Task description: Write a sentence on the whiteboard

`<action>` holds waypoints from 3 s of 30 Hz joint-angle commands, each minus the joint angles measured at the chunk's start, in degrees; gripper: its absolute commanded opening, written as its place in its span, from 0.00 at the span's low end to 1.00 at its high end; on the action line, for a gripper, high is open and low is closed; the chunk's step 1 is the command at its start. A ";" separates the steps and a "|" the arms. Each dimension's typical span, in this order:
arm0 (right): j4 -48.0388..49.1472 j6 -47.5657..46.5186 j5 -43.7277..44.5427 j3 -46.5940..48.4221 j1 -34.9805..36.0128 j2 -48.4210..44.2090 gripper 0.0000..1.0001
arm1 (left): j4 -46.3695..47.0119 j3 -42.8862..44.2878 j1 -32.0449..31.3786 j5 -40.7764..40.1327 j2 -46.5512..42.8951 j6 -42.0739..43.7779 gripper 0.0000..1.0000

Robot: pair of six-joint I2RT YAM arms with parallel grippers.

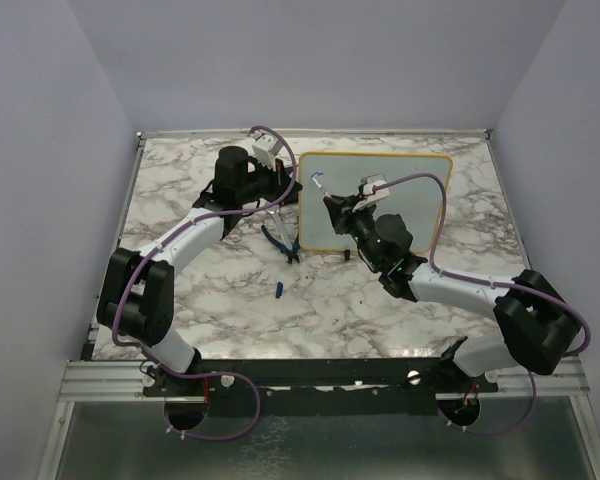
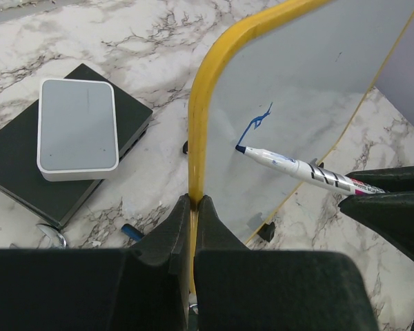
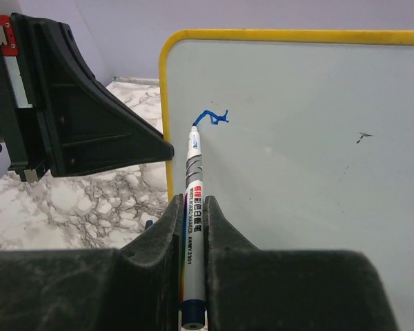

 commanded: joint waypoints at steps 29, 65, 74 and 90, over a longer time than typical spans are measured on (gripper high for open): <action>-6.05 0.75 4.24 -5.06 -0.22 -4.21 0.01 | -1.43 -0.54 -1.02 0.33 -1.25 0.95 0.00; -4.82 -1.40 4.81 -4.57 0.01 -7.95 0.01 | -1.98 -0.62 -1.00 -0.13 -1.11 1.52 0.00; -3.55 -2.48 5.35 -3.58 -0.09 -6.46 0.01 | -2.04 -0.54 -1.03 0.00 -1.02 1.60 0.00; -3.91 -1.85 4.00 -2.70 -0.05 -3.67 0.01 | -2.06 -0.54 -1.16 0.11 -1.20 1.97 0.00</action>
